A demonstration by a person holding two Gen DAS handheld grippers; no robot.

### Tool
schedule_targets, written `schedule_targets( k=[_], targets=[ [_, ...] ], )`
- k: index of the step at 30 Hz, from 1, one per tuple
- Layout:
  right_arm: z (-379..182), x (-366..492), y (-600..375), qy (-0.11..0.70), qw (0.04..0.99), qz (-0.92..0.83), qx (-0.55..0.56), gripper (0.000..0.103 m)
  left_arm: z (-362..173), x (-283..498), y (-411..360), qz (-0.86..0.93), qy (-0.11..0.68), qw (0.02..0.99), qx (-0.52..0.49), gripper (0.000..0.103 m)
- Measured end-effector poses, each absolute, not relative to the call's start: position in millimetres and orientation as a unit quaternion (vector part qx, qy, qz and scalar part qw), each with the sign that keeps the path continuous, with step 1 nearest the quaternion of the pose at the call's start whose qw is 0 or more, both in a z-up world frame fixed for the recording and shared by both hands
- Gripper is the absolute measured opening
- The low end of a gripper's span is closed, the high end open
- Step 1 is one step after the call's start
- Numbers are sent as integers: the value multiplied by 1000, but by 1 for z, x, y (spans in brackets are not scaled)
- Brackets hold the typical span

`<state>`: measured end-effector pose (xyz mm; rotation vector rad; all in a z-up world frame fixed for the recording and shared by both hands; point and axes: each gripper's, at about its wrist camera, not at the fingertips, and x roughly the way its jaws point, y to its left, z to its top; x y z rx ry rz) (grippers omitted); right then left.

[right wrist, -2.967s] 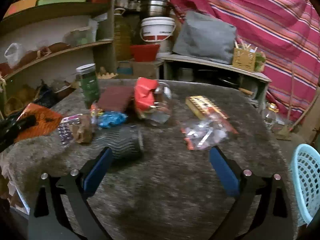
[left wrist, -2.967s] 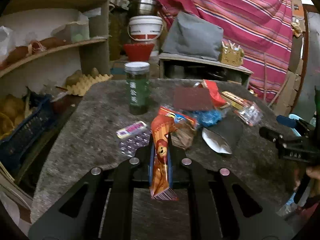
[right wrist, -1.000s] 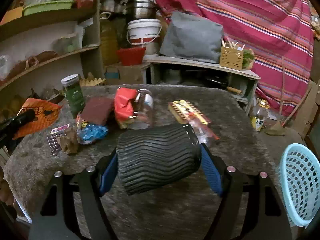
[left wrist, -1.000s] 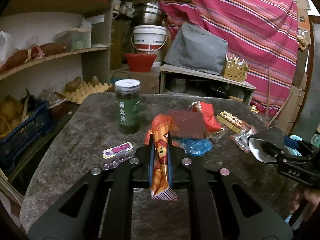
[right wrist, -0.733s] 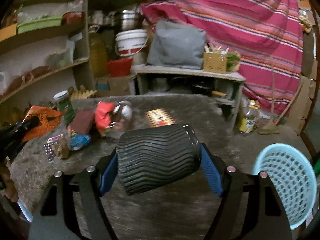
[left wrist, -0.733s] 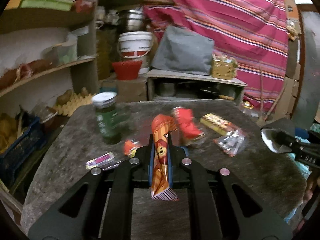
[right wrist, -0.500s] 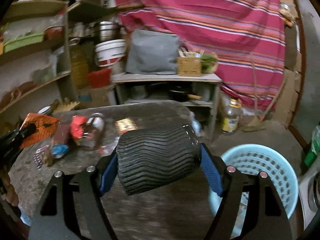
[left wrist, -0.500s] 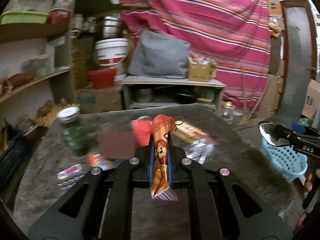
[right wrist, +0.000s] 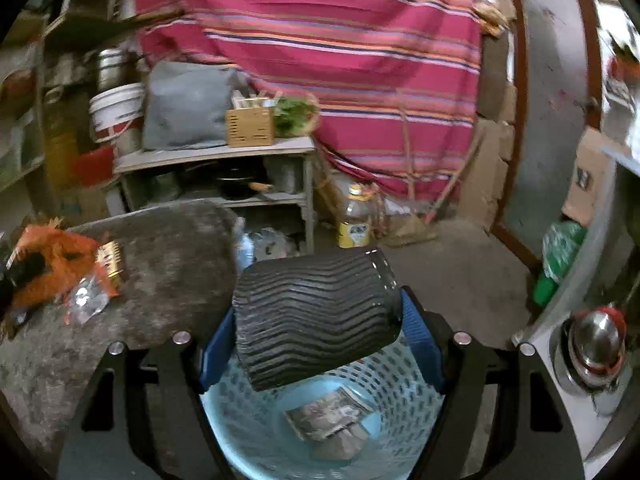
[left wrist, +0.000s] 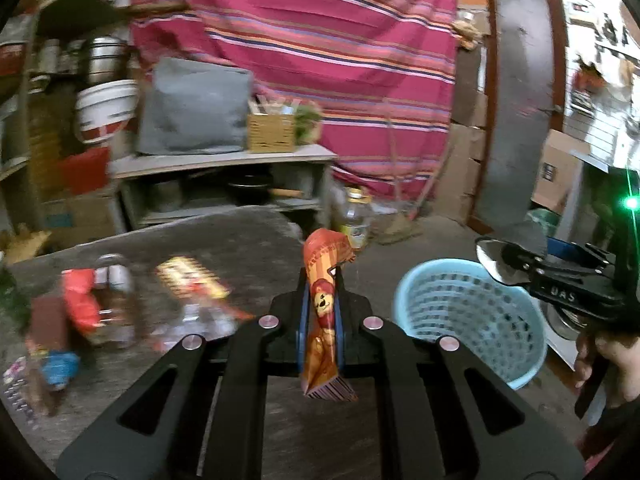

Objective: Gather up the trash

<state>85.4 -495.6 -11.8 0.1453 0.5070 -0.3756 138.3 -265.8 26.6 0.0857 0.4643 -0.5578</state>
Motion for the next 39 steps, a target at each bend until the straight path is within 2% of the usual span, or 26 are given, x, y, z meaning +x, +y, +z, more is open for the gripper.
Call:
schedule_targets(
  k=[16,17,19,20,21,22,24,27,30,33,39],
  targets=[
    [-45,55,-579,274,920,-241,144,75,-23,137,-408,-360,284,885,84,11],
    [-47,55,-581,274,919,-242,149,75,-24,136,-414,-362,283,884,89,13],
    [-49,55,-585,274,917,-242,157,75,-24,138,-417,-363,286,882,91,36],
    [-49,56,-586,275,917,-242,158,75,-23,139,-416,-360,285,884,89,44],
    [-49,56,-586,275,917,-242,159,75,-22,139,-414,-357,282,886,87,57],
    [-49,56,-586,275,917,-241,158,75,-21,140,-412,-355,279,888,86,63],
    [-50,58,-584,276,918,-238,153,75,-18,141,-405,-345,273,894,90,68],
    [-51,62,-578,279,919,-236,148,75,-11,144,-387,-321,262,906,82,87],
    [-51,68,-570,283,920,-231,146,75,-4,145,-367,-301,250,918,72,94],
    [-51,77,-560,288,920,-224,143,75,1,143,-345,-272,236,930,76,98],
    [-60,99,-538,314,916,-210,134,75,6,140,-291,-218,216,948,91,98]
  ],
)
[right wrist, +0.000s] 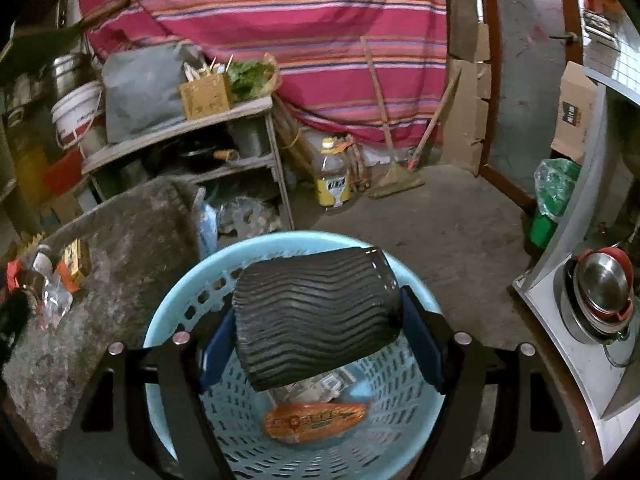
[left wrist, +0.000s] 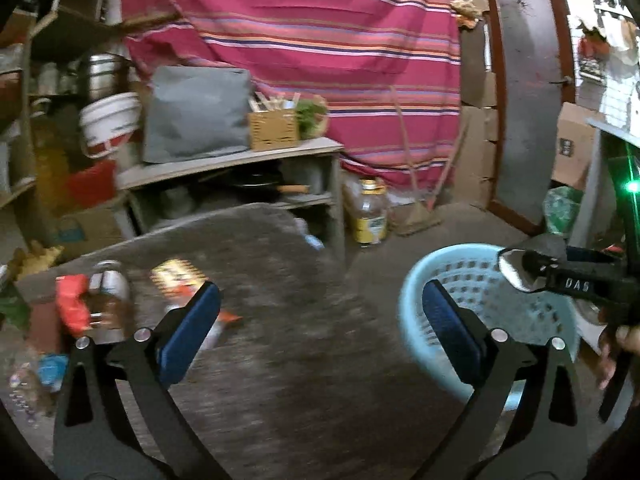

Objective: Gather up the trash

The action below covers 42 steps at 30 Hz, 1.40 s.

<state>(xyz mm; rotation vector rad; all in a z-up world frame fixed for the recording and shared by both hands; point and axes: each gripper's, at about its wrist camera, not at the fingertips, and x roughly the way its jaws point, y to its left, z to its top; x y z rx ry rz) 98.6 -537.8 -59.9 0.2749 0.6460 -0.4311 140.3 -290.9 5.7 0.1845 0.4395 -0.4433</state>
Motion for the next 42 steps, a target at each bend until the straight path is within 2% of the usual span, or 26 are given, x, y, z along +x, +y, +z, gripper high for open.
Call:
schedule_targets(
  k=[6,7,9,11,18,28,36,42],
  targets=[
    [-74,116,-530,344,905,-212,135,76,-6,157,-228,-180,230,952,94,98],
    [-75,117,-529,347,903,-213,134,77,-8,161,-218,-176,232,952,91,98],
    [-76,119,-526,352,901,-215,133,86,-8,164,-200,-173,229,954,82,98],
    [-75,120,-522,351,901,-220,126,86,-6,165,-182,-166,221,958,74,98],
    [-53,123,-492,291,923,-217,128,90,8,175,-125,-110,198,973,44,98],
    [-29,155,-399,232,959,-131,100,91,-9,211,-55,-63,256,964,41,98],
    [-40,201,-330,255,959,-68,98,91,-28,238,-10,-32,299,954,8,98],
    [-44,217,-298,256,964,-53,55,91,-37,261,-11,-53,329,943,0,98]
  ],
)
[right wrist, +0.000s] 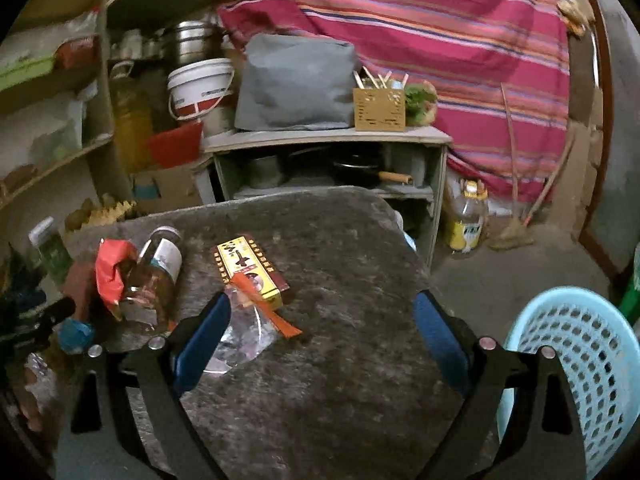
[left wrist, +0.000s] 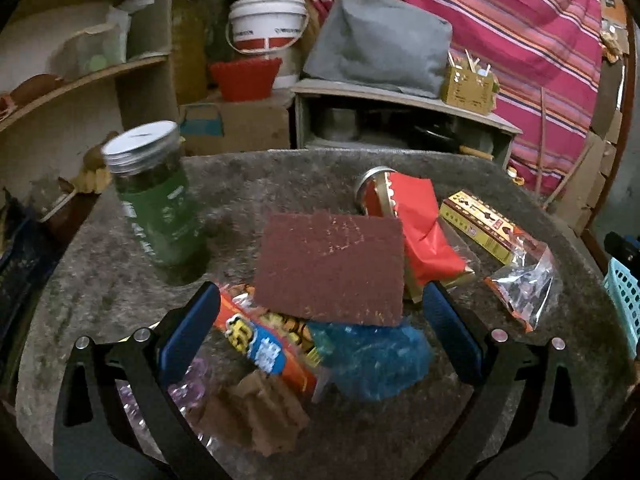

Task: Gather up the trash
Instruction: 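Move the left tool to the maroon scouring pad and close on it, then grasp the clear plastic bag with orange strip using the right tool while the left holds the pad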

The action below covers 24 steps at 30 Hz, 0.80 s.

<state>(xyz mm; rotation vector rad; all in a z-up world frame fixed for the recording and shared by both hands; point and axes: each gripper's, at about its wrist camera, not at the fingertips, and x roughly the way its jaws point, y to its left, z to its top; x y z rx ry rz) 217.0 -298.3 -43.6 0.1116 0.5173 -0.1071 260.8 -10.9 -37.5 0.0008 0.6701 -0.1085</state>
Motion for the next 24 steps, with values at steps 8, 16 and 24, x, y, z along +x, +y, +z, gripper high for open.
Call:
schedule_targets(
  k=[8,16,24],
  targets=[
    [-51,238,-295,274,959,-50,50,91,-47,284,-14,-64,346,936,-4,97],
    [-61,249,-289,291,954,-48,45,91,-48,283,-20,-86,350,933,1,83],
    [-62,245,-276,293,955,-37,29,91,-31,256,-17,-67,318,945,18,83]
  ],
)
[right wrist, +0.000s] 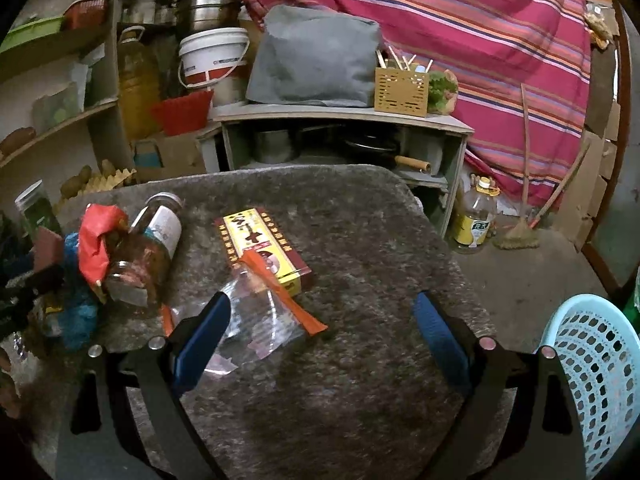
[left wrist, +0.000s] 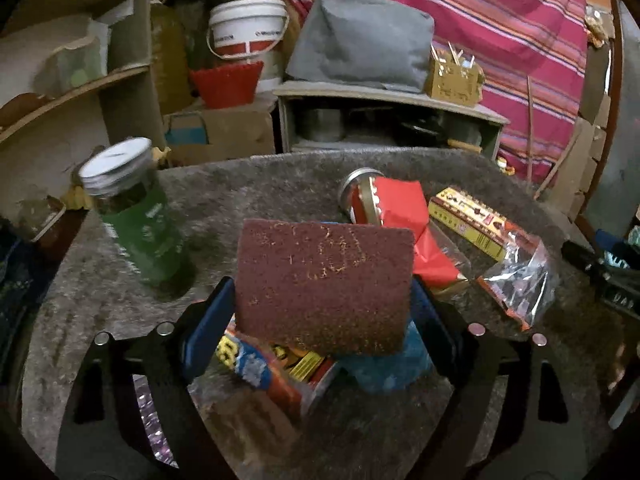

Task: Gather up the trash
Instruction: 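Grasp the clear plastic bag with orange strip using the right tool while the left holds the pad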

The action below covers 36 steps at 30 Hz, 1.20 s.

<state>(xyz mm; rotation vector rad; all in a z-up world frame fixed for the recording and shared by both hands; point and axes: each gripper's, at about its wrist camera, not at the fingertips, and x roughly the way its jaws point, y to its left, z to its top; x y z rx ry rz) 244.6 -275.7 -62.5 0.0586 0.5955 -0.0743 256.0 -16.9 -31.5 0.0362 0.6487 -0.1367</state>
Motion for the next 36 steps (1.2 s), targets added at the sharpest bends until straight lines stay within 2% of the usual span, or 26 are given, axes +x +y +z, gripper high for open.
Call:
schedule_targets(
  k=[11,29,31,36],
  targets=[
    [-69,241,-250,317,948,-9,9,91,-18,221,12,-30,297,954,-4,83],
    [-95,278,-229,380,925,10,-24,91,-34,197,36,-18,310,950,19,83],
    [-95,279,-229,383,924,14,-25,90,-33,197,38,-20,311,950,12,83],
    [-99,281,-224,392,919,32,-32,70,-33,198,39,-21,313,950,10,83]
  ],
)
